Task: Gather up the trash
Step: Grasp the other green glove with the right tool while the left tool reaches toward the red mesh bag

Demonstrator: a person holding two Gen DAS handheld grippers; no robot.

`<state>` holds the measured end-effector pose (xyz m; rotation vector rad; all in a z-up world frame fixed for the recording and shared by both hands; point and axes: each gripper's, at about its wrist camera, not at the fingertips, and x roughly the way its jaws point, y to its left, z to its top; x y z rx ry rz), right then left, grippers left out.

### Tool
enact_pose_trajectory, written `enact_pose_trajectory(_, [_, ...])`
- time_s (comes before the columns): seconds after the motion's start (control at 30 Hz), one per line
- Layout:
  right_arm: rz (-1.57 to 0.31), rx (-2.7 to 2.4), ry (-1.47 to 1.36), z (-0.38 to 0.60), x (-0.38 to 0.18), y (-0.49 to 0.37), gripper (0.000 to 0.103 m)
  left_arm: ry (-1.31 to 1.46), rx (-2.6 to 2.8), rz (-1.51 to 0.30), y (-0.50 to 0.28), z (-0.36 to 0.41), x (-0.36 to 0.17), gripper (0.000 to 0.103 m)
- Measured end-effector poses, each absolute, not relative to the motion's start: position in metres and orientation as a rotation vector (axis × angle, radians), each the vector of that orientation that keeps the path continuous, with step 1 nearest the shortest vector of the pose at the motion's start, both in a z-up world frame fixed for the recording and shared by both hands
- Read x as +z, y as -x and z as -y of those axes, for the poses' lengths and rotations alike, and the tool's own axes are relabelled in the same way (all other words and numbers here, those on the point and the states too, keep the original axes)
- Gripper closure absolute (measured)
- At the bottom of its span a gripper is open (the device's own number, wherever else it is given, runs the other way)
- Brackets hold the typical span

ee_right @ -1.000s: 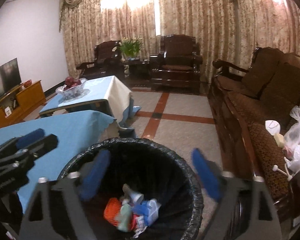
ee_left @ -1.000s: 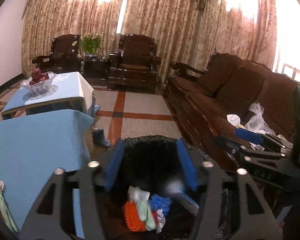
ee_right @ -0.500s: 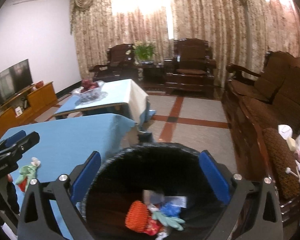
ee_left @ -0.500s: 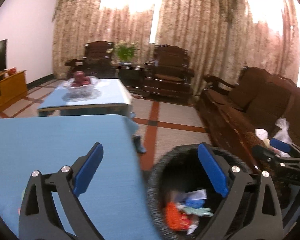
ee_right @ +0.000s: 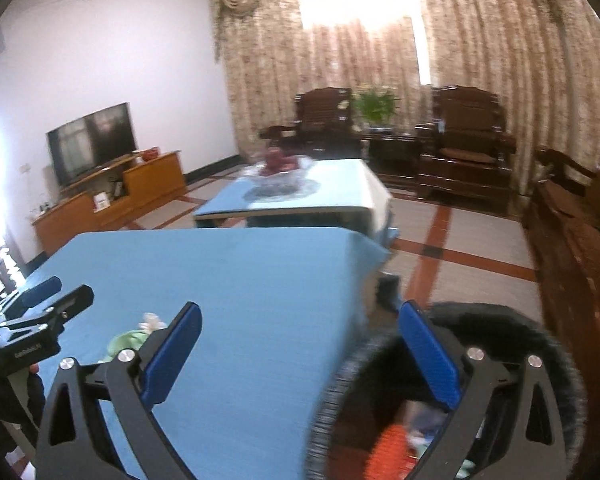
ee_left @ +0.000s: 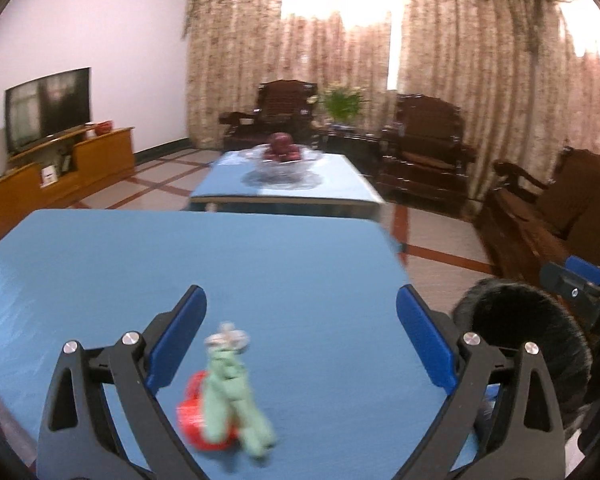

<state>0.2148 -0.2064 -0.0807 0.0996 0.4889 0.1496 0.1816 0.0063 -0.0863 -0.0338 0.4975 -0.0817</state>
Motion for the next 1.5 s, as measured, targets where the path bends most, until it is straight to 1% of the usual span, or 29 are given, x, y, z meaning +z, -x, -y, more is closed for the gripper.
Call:
enact_pose_trajectory(0.23, [-0.495,0.258,-0.063,0.142,-0.1,-0.232,0.006,0.044,0.053,-0.532,-0.176,-0.08,-0.101,0.01])
enact_pose_trajectory(0.4, [-0.503,0.302,-0.055,0.105,-0.112,-0.244,0.006,0.038,0.111,-0.548,-0.174,-0.118,-0.113,0.01])
enact_pose_trajectory(0.57, [-0.555,0.336,-0.047,0.069,-0.134,-0.261,0.007,0.05,0.135,-0.566,-0.179,-0.146,-0.121,0.01])
enact_pose_trajectory(0.67, [-0.601,0.353,-0.046,0.047,-0.152,-0.271,0.012,0.069,0.148,-0.577,-0.182,-0.158,-0.127,0.01])
enact_pose_trajectory(0.73, [-0.63,0.357,-0.028,0.031,-0.167,-0.275,0.018,0.074,0.153,-0.583,-0.182,-0.164,-0.132,0.01])
enact_pose_trajectory(0.83, [-0.681,0.37,-0.01,0.013,-0.184,-0.284,0.022,0.078,0.158,-0.593,-0.183,-0.175,-0.138,0.01])
enact_pose_trajectory(1.0, [-0.727,0.4,0.016,-0.008,-0.198,-0.29,0.026,0.082,0.174,-0.609,-0.186,-0.191,-0.144,0.01])
enact_pose_trajectory(1.13, [-0.774,0.428,0.002,-0.014,-0.205,-0.295,0.039,0.098,0.186,-0.613,-0.188,-0.202,-0.147,0.01])
enact_pose_trajectory(1.17, [-0.784,0.439,-0.007,-0.013,-0.207,-0.295,0.04,0.103,0.187,-0.614,-0.187,-0.204,-0.149,0.01])
enact_pose_trajectory(1.2, [-0.793,0.452,-0.014,-0.013,-0.208,-0.295,0.045,0.107,0.186,-0.616,-0.188,-0.202,-0.15,0.01])
enact_pose_trajectory(1.23, [-0.803,0.473,-0.015,-0.014,-0.209,-0.294,0.055,0.108,0.184,-0.617,-0.188,-0.202,-0.15,0.01])
enact_pose_trajectory(1.27, [-0.809,0.493,-0.016,-0.017,-0.209,-0.295,0.062,0.108,0.182,-0.619,-0.188,-0.202,-0.151,0.01])
enact_pose_trajectory(1.3, [-0.815,0.52,-0.021,-0.018,-0.209,-0.294,0.074,0.107,0.179,-0.619,-0.188,-0.201,-0.152,0.01])
enact_pose_trajectory(1.37, [-0.809,0.537,-0.019,-0.02,-0.205,-0.292,0.078,0.105,0.171,-0.622,-0.188,-0.2,-0.154,0.01])
enact_pose_trajectory(1.43, [-0.794,0.548,-0.028,-0.016,-0.198,-0.29,0.092,0.106,0.167,-0.624,-0.189,-0.197,-0.154,0.01])
enact_pose_trajectory(1.47, [-0.789,0.547,-0.034,-0.014,-0.195,-0.291,0.102,0.107,0.165,-0.625,-0.189,-0.196,-0.154,0.01])
enact_pose_trajectory(1.5, [-0.78,0.545,-0.045,-0.008,-0.191,-0.29,0.103,0.109,0.161,-0.625,-0.189,-0.194,-0.153,0.01])
